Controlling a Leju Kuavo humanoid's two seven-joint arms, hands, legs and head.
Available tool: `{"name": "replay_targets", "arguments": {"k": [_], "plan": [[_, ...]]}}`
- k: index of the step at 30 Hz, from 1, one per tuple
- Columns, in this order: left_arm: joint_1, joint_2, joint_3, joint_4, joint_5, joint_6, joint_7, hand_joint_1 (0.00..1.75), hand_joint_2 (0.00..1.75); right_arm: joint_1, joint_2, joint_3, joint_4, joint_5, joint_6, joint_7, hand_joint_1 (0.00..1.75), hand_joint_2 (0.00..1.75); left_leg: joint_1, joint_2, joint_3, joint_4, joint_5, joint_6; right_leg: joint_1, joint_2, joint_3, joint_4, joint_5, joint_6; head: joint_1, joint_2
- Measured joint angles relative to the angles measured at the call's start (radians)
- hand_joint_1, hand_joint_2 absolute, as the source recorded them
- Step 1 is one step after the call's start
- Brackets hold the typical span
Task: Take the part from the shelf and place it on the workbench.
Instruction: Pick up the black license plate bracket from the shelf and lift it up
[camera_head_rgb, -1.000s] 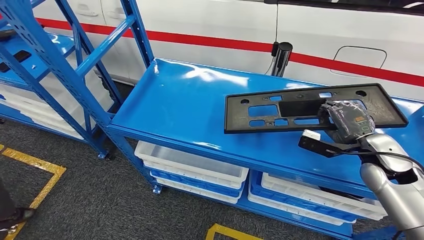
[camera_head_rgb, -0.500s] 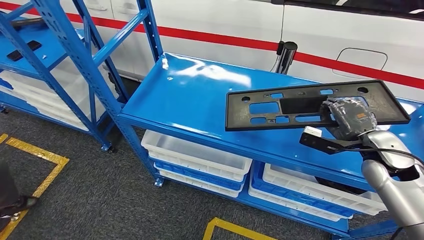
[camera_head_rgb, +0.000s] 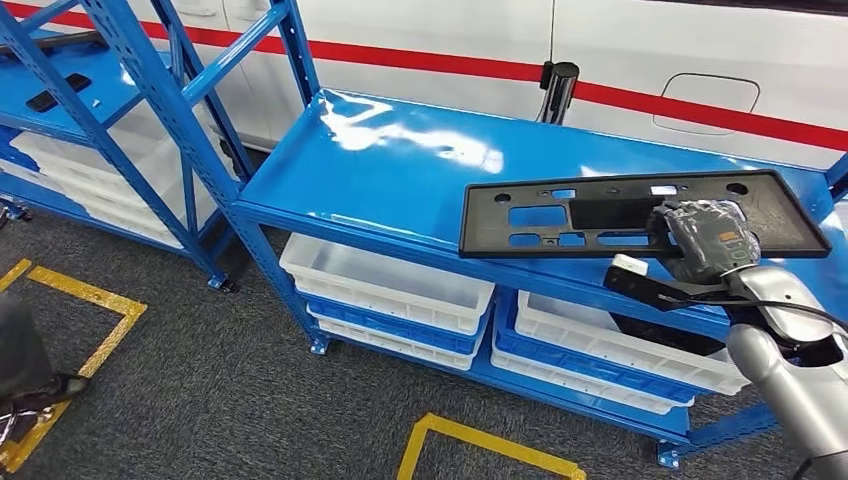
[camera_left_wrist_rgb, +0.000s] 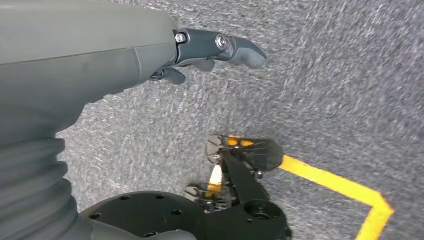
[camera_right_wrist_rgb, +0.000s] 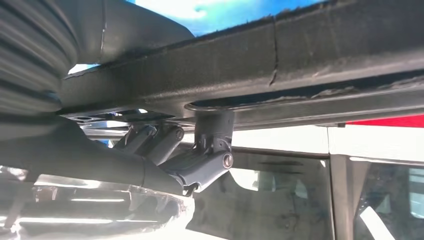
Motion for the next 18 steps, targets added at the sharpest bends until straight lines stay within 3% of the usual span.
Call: {"name": "replay_targets", "arguments": {"k": [2, 3, 4, 5, 6, 7, 9, 11, 13, 15, 16, 18], "plan": [[0.0, 0.0, 0.0, 0.0, -0.003, 0.0, 0.001, 0.0, 1.75, -0.017, 0.016, 0.001, 0.007, 0.014, -0.006, 0.006, 1.75, 1.75, 0.005, -0.003, -0.048, 0.106, -0.089, -0.016, 0.003, 0.0, -0.029, 0.002, 0.02, -0.036, -0.004, 0.0], [-0.001, -0.001, 0.0, 0.0, -0.004, 0.0, 0.002, 0.0, 1.75, -0.023, 0.024, 0.001, 0.01, 0.019, -0.011, 0.009, 1.75, 1.75, 0.007, -0.003, -0.065, 0.174, -0.135, -0.021, 0.006, 0.0, -0.041, 0.002, 0.03, -0.044, -0.005, 0.0], [-0.001, -0.001, 0.0, 0.0, -0.004, 0.0, 0.002, 0.0, 1.75, -0.027, 0.031, 0.001, 0.012, 0.024, -0.016, 0.012, 1.75, 1.75, 0.009, -0.003, -0.076, 0.233, -0.164, -0.022, 0.009, 0.0, -0.053, 0.003, 0.039, -0.049, -0.006, 0.0], [-0.001, -0.001, 0.0, 0.0, -0.004, 0.0, 0.003, 0.0, 1.75, -0.029, 0.037, 0.001, 0.014, 0.028, -0.02, 0.015, 1.75, 1.75, 0.01, -0.003, -0.074, 0.268, -0.17, -0.022, 0.013, -0.001, -0.063, 0.003, 0.048, -0.05, -0.006, 0.0], [-0.001, -0.001, 0.0, 0.0, -0.004, 0.0, 0.003, 0.0, 1.75, -0.029, 0.042, 0.001, 0.016, 0.03, -0.022, 0.016, 1.75, 1.75, 0.011, -0.003, -0.056, 0.269, -0.157, -0.018, 0.016, -0.001, -0.073, 0.003, 0.056, -0.051, -0.006, 0.0], [-0.002, -0.001, 0.0, 0.0, -0.004, 0.0, 0.003, 0.0, 1.75, -0.03, 0.047, 0.001, 0.018, 0.032, -0.022, 0.017, 1.75, 1.75, 0.011, -0.003, -0.019, 0.235, -0.135, -0.012, 0.02, -0.001, -0.084, 0.003, 0.065, -0.051, -0.006, 0.0], [-0.005, 0.0, 0.0, 0.0, -0.004, 0.0, 0.003, 0.0, 1.75, -0.033, 0.053, 0.0, 0.02, 0.035, -0.025, 0.017, 1.75, 1.75, 0.006, -0.006, 0.091, 0.097, -0.111, 0.007, 0.026, -0.001, -0.099, 0.003, 0.083, -0.047, -0.006, 0.0], [-0.01, 0.001, 0.001, -0.001, -0.004, 0.001, 0.004, 0.0, 1.75, -0.037, 0.057, -0.002, 0.02, 0.039, -0.03, 0.018, 1.75, 1.75, -0.002, -0.008, 0.162, -0.005, -0.119, 0.019, 0.027, -0.003, -0.104, -0.001, 0.099, -0.037, -0.006, 0.0], [-0.012, 0.001, 0.002, -0.001, -0.004, 0.002, 0.006, 0.0, 1.75, -0.042, 0.063, -0.003, 0.021, 0.041, -0.035, 0.019, 1.75, 1.75, -0.01, -0.007, 0.165, -0.032, -0.111, 0.026, 0.024, -0.006, -0.105, -0.013, 0.12, -0.02, -0.006, 0.0], [-0.013, 0.0, 0.005, -0.001, -0.003, 0.005, 0.009, 0.0, 1.75, -0.045, 0.069, -0.002, 0.024, 0.043, -0.035, 0.019, 1.75, 1.75, -0.009, -0.003, 0.154, -0.054, -0.077, 0.037, 0.026, -0.006, -0.116, -0.007, 0.109, -0.016, -0.006, 0.0], [-0.014, -0.001, 0.005, -0.001, -0.003, 0.006, 0.009, 0.0, 1.75, -0.046, 0.071, -0.002, 0.026, 0.045, -0.035, 0.018, 1.75, 1.75, -0.007, 0.0, 0.145, -0.064, -0.058, 0.042, 0.029, -0.005, -0.129, 0.018, 0.079, -0.02, -0.004, 0.0], [-0.014, -0.002, 0.006, -0.001, -0.002, 0.007, 0.01, 0.0, 1.75, -0.049, 0.075, -0.001, 0.031, 0.046, -0.035, 0.018, 1.75, 1.75, -0.006, 0.001, 0.116, -0.07, -0.027, 0.049, 0.029, -0.003, -0.164, 0.129, -0.012, -0.034, -0.001, 0.0]]}}
